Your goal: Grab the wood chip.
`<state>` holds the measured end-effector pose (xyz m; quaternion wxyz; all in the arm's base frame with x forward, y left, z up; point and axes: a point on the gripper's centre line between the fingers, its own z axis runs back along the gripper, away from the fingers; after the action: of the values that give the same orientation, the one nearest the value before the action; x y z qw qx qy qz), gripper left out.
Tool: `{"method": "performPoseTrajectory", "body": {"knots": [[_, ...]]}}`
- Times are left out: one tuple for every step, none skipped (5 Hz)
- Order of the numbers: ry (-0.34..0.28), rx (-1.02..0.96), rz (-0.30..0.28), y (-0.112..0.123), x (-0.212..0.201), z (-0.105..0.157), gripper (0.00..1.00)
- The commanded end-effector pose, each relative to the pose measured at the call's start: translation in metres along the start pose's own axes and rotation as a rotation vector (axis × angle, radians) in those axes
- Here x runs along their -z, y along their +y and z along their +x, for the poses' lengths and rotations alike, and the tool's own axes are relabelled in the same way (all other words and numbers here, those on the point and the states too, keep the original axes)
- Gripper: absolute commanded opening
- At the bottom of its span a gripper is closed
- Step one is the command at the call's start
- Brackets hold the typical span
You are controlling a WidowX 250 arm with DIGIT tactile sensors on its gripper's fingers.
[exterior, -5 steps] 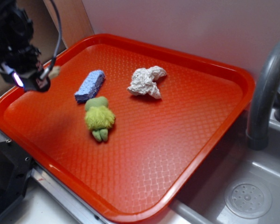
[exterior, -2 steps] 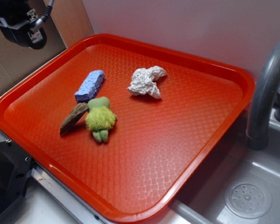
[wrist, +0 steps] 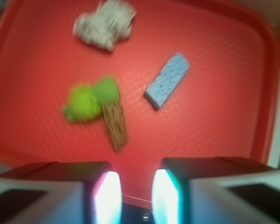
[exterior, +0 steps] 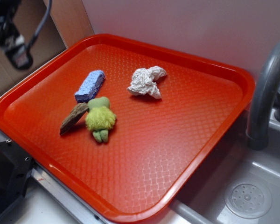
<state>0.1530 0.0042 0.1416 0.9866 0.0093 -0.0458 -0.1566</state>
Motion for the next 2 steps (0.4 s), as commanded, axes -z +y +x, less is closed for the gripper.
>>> {"method": "performPoseTrajectory", "body": {"knots": [[-0.044,0.404,0.03,0.028,0.054,-0.001,1.0],[-0.128,0.349,-0.045,0.017,0.071,0.009,1.0]]}}
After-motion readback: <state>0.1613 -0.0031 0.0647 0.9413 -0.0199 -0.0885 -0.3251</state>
